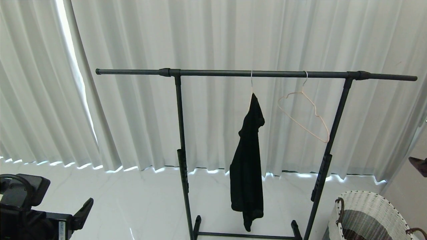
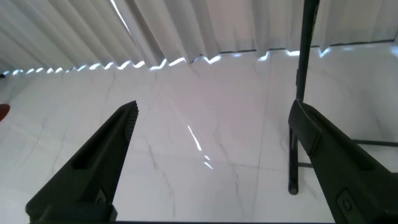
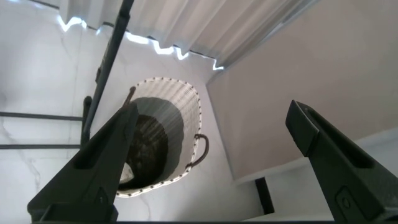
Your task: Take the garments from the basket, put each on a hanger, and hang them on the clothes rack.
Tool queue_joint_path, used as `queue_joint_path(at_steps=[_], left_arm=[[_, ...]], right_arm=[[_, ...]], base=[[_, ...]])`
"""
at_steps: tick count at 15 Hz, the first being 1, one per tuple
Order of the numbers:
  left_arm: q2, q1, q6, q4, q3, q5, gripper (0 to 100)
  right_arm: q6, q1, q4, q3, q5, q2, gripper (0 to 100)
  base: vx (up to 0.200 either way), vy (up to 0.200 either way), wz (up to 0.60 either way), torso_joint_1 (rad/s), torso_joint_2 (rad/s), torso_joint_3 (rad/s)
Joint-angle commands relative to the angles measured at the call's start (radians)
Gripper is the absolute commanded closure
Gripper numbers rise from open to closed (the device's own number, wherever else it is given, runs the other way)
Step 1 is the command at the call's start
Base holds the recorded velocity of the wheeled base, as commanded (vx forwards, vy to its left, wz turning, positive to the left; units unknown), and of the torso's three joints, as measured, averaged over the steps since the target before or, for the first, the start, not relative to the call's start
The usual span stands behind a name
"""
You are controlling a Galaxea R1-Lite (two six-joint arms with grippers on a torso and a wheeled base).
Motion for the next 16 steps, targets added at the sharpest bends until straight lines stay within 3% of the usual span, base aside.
queue_joint_path(at_steps=[1,16], left_arm=[[0.013,0.000,0.000,-0.001,0.001,-0.001,0],[0.035,-0.003,0.025,-0.001,0.001,-0.001,0]], right_arm=[[-0.001,0.000,0.000,0.004,-0.001,0.007,0],[-0.031,0.005,-0.002,0.024,-0.003,0.013,0]], base=[[0.000,0.000,0.00,-0.212,0.50,0.276],[0.000,0.000,0.00,-0.164,0.44,0.275]])
